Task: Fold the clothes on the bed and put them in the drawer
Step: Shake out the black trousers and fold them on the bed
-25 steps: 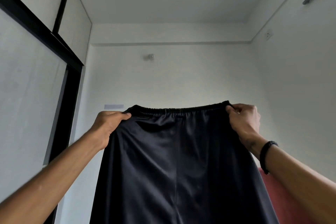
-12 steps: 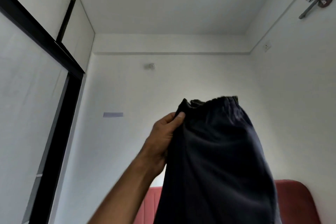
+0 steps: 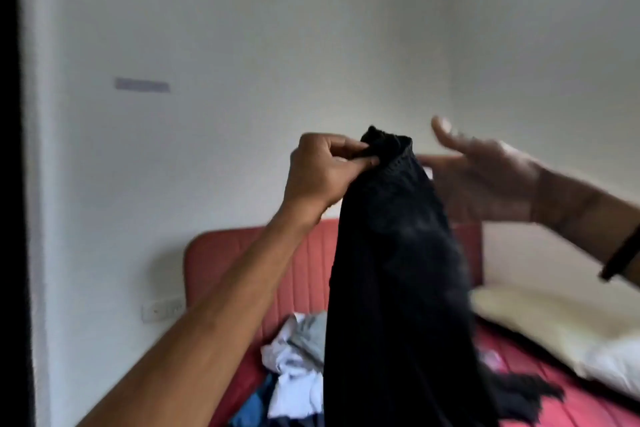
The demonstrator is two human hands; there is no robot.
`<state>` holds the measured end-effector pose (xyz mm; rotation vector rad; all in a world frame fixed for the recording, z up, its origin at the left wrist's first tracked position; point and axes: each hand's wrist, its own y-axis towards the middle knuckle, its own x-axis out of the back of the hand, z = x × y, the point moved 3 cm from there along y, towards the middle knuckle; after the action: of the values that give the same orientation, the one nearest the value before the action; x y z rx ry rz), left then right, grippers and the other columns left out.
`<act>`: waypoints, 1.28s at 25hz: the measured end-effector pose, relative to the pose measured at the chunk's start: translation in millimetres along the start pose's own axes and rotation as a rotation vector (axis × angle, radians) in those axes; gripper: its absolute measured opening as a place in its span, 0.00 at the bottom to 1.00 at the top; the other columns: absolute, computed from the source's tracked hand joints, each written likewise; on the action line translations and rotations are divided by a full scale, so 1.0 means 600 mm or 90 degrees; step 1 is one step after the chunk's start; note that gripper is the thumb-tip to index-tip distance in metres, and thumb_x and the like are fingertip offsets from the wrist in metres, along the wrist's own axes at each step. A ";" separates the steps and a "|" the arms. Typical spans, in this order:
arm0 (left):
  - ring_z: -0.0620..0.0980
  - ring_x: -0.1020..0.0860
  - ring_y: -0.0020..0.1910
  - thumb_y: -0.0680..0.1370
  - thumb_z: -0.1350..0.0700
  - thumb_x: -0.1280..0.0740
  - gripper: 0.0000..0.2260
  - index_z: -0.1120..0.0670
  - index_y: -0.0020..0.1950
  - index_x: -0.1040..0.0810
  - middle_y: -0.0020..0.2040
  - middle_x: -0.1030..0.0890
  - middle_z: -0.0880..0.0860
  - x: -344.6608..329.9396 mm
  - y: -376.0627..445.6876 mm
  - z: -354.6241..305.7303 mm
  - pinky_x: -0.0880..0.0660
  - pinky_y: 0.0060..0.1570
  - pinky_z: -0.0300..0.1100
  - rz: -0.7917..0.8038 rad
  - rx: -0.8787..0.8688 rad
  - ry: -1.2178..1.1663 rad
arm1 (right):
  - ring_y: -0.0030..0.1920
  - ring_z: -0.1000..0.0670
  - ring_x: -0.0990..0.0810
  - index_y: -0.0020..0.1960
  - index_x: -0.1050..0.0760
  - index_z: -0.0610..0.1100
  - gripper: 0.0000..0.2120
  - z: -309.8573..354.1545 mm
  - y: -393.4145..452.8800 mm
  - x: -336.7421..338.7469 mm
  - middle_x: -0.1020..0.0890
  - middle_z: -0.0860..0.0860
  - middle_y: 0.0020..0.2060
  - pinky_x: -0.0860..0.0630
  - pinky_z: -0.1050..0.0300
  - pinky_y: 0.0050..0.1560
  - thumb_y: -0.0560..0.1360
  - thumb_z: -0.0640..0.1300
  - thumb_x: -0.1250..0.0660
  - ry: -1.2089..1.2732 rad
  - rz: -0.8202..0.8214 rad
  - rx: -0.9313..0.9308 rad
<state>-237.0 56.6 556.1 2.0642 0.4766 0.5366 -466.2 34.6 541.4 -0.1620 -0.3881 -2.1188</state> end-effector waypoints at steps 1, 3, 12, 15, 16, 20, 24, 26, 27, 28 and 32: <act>0.39 0.15 0.40 0.68 0.55 0.18 0.09 0.52 0.47 0.11 0.41 0.12 0.47 -0.012 -0.006 0.005 0.20 0.47 0.36 -0.003 -0.013 0.053 | 0.70 0.37 0.25 0.74 0.28 0.51 0.36 0.015 0.030 -0.028 0.23 0.44 0.70 0.27 0.37 0.68 0.71 0.64 0.25 -0.116 -0.015 -0.021; 0.37 0.16 0.38 0.67 0.55 0.18 0.09 0.50 0.46 0.12 0.39 0.13 0.44 -0.018 -0.036 -0.004 0.21 0.43 0.33 -0.045 0.001 0.116 | 0.58 0.46 0.16 0.66 0.23 0.49 0.28 0.000 0.054 -0.056 0.15 0.47 0.58 0.18 0.48 0.56 0.69 0.48 0.19 -0.421 -0.107 -0.038; 0.50 0.20 0.46 0.75 0.54 0.23 0.10 0.56 0.53 0.17 0.47 0.16 0.51 0.017 -0.204 -0.206 0.32 0.36 0.28 0.025 0.183 0.403 | 0.32 0.44 0.22 0.48 0.25 0.37 0.08 0.058 -0.102 -0.118 0.19 0.39 0.43 0.28 0.60 0.29 0.70 0.37 0.36 -0.709 -0.345 -0.092; 0.56 0.20 0.52 0.82 0.54 0.33 0.13 0.57 0.64 0.25 0.54 0.19 0.56 0.011 -0.210 -0.298 0.31 0.44 0.39 -0.088 0.167 0.400 | 0.41 0.42 0.20 0.51 0.23 0.36 0.11 0.153 -0.165 -0.113 0.19 0.38 0.46 0.32 0.62 0.29 0.70 0.37 0.37 -0.682 -0.374 0.042; 0.55 0.21 0.50 0.83 0.53 0.36 0.13 0.57 0.65 0.27 0.52 0.20 0.55 0.009 -0.214 -0.324 0.31 0.44 0.40 -0.130 0.167 0.386 | 0.46 0.40 0.20 0.53 0.22 0.37 0.13 0.180 -0.184 -0.103 0.19 0.38 0.49 0.30 0.62 0.34 0.71 0.38 0.36 -0.671 -0.399 0.076; 0.48 0.26 0.35 0.83 0.45 0.36 0.15 0.56 0.60 0.28 0.39 0.23 0.50 0.016 -0.220 -0.434 0.35 0.37 0.42 -0.216 0.052 0.433 | 0.65 0.38 0.26 0.64 0.23 0.42 0.23 0.244 -0.242 -0.067 0.25 0.39 0.65 0.29 0.59 0.55 0.69 0.41 0.37 -0.555 -0.510 0.206; 0.55 0.26 0.34 0.83 0.48 0.35 0.13 0.57 0.58 0.29 0.35 0.24 0.49 0.051 -0.161 -0.538 0.34 0.37 0.46 -0.200 -0.107 0.486 | 0.54 0.33 0.23 0.62 0.28 0.43 0.21 0.316 -0.279 -0.076 0.23 0.37 0.56 0.24 0.48 0.50 0.70 0.42 0.44 -0.661 -0.523 0.375; 0.55 0.28 0.33 0.83 0.48 0.36 0.14 0.58 0.58 0.30 0.34 0.26 0.47 0.085 -0.105 -0.597 0.34 0.38 0.47 -0.210 -0.196 0.530 | 0.48 0.30 0.22 0.65 0.34 0.46 0.19 0.389 -0.295 -0.088 0.24 0.38 0.55 0.23 0.39 0.48 0.75 0.44 0.45 -0.866 -0.492 0.493; 0.55 0.29 0.33 0.83 0.47 0.36 0.14 0.58 0.58 0.30 0.33 0.27 0.45 0.106 -0.075 -0.627 0.34 0.38 0.47 -0.211 -0.239 0.551 | 0.47 0.30 0.21 0.67 0.36 0.46 0.18 0.431 -0.305 -0.091 0.24 0.39 0.56 0.22 0.38 0.46 0.78 0.45 0.46 -0.945 -0.484 0.546; 0.54 0.29 0.33 0.83 0.46 0.37 0.15 0.57 0.58 0.29 0.33 0.28 0.44 0.128 -0.040 -0.657 0.35 0.38 0.46 -0.208 -0.282 0.573 | 0.45 0.31 0.20 0.69 0.38 0.46 0.19 0.480 -0.315 -0.092 0.24 0.40 0.57 0.22 0.38 0.44 0.80 0.49 0.46 -1.012 -0.471 0.599; 0.54 0.23 0.38 0.83 0.42 0.39 0.16 0.56 0.55 0.26 0.38 0.21 0.50 0.176 0.085 -0.741 0.30 0.40 0.47 -0.154 -0.363 0.584 | 0.40 0.35 0.20 0.70 0.39 0.45 0.31 0.619 -0.347 -0.097 0.20 0.43 0.48 0.21 0.42 0.40 0.80 0.68 0.41 -1.121 -0.496 0.713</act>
<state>-384.8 392.0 833.6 1.1129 0.9490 1.2975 -621.7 311.0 831.7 -1.3221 -2.8305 -1.4276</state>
